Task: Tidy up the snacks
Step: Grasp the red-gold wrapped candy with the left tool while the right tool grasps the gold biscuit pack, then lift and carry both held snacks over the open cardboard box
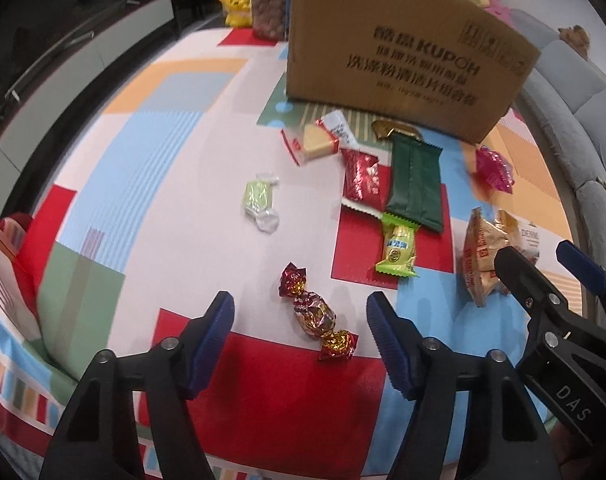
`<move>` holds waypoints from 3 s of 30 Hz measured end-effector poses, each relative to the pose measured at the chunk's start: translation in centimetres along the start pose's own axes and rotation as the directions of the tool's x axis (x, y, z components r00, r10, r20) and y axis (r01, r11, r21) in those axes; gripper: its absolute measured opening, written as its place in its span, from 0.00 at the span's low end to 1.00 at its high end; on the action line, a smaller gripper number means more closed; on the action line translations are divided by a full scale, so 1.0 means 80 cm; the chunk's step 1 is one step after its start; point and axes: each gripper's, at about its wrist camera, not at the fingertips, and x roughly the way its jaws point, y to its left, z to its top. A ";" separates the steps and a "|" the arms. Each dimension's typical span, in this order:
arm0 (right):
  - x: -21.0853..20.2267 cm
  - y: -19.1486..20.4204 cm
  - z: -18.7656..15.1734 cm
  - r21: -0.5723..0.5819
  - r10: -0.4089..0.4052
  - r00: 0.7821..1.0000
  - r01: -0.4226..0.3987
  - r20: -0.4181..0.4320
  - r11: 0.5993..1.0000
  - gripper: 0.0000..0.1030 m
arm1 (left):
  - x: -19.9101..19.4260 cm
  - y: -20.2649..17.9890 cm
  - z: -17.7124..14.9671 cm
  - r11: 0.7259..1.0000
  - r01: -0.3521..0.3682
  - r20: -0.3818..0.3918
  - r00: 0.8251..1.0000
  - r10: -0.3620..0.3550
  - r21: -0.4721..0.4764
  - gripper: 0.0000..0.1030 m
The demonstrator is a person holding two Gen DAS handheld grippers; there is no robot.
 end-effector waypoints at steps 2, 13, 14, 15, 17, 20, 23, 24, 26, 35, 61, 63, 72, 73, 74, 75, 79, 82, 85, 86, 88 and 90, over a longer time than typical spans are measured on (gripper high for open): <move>0.007 -0.001 -0.001 0.003 -0.002 1.000 0.002 -0.009 1.000 0.82 | 0.007 0.000 0.000 1.000 0.006 -0.014 1.000 -0.006 -0.010 0.58; 0.042 -0.006 -0.006 0.049 0.037 0.997 -0.034 -0.067 0.998 0.72 | 0.019 -0.005 -0.010 1.000 -0.002 -0.007 1.000 0.002 0.028 0.35; 0.044 -0.006 -0.008 0.052 0.042 0.996 -0.039 -0.073 0.998 0.70 | 0.020 -0.005 -0.010 0.999 -0.004 -0.003 1.000 0.004 0.032 0.33; 0.047 -0.006 -0.008 0.054 0.045 0.996 -0.041 -0.076 0.998 0.66 | 0.019 -0.005 -0.010 0.999 -0.006 -0.002 1.000 0.006 0.035 0.29; 0.049 -0.005 -0.011 0.058 0.053 0.995 -0.049 -0.079 0.997 0.64 | 0.021 -0.005 -0.009 0.999 -0.003 -0.001 1.000 0.003 0.037 0.22; 0.049 -0.004 -0.012 0.057 0.058 0.995 -0.054 -0.076 0.997 0.59 | 0.021 -0.006 -0.008 0.999 -0.008 0.002 1.000 0.008 0.050 0.22; 0.046 -0.004 -0.011 0.051 0.071 0.995 -0.067 -0.071 0.996 0.50 | 0.020 -0.007 -0.007 0.998 -0.009 0.007 1.000 0.008 0.058 0.22; 0.045 -0.003 -0.011 0.049 0.071 0.995 -0.068 -0.069 0.996 0.48 | 0.019 -0.007 -0.007 0.998 -0.010 0.012 1.000 0.009 0.062 0.22; 0.043 -0.003 -0.011 0.052 0.080 0.995 -0.077 -0.065 0.996 0.46 | 0.015 -0.009 -0.006 0.997 -0.011 0.025 1.000 0.009 0.072 0.22; 0.013 -0.003 0.004 0.055 0.073 0.997 -0.072 -0.021 0.996 0.44 | -0.016 -0.009 0.004 0.996 -0.016 0.098 0.995 0.007 0.092 0.22; -0.102 -0.002 0.070 0.059 0.035 0.988 -0.044 0.150 0.997 0.44 | -0.133 -0.014 0.059 0.988 0.023 0.284 0.957 -0.066 0.152 0.22; -0.107 -0.004 0.079 0.058 0.032 0.986 -0.042 0.165 0.997 0.44 | -0.139 -0.014 0.066 0.988 0.029 0.290 0.954 -0.073 0.151 0.22; -0.122 -0.008 0.129 0.043 0.020 0.973 -0.031 0.230 0.999 0.44 | -0.152 -0.020 0.118 0.982 0.066 0.298 0.947 -0.117 0.176 0.22; -0.122 -0.008 0.135 0.042 0.019 0.972 -0.030 0.236 0.999 0.44 | -0.152 -0.022 0.126 0.980 0.073 0.288 0.949 -0.125 0.184 0.22; -0.123 -0.008 0.141 0.042 0.019 0.971 -0.030 0.240 0.999 0.44 | -0.152 -0.023 0.132 0.979 0.076 0.287 0.949 -0.128 0.187 0.22; -0.124 -0.008 0.147 0.040 0.018 0.969 -0.029 0.245 0.999 0.44 | -0.153 -0.025 0.138 0.978 0.078 0.288 0.948 -0.133 0.194 0.22; -0.123 -0.009 0.175 0.027 0.019 0.964 -0.027 0.265 0.999 0.44 | -0.159 -0.032 0.164 0.973 0.072 0.313 0.939 -0.141 0.221 0.22; -0.119 -0.011 0.197 0.028 0.026 0.962 -0.035 0.271 0.999 0.44 | -0.163 -0.035 0.186 0.970 0.077 0.329 0.932 -0.152 0.228 0.22; -0.112 -0.014 0.219 0.032 0.029 0.961 -0.040 0.274 0.999 0.44 | -0.165 -0.039 0.210 0.966 0.084 0.342 0.925 -0.167 0.243 0.22; -0.110 -0.016 0.225 0.034 0.032 0.962 -0.043 0.273 0.999 0.44 | -0.164 -0.041 0.220 0.965 0.085 0.345 0.923 -0.170 0.248 0.22; -0.102 -0.020 0.239 0.043 0.036 0.963 -0.049 0.265 0.998 0.44 | -0.162 -0.044 0.236 0.963 0.093 0.347 0.920 -0.180 0.254 0.22; -0.094 -0.024 0.251 0.052 0.038 0.966 -0.053 0.257 0.997 0.44 | -0.159 -0.049 0.249 0.960 0.086 0.351 0.919 -0.180 0.266 0.22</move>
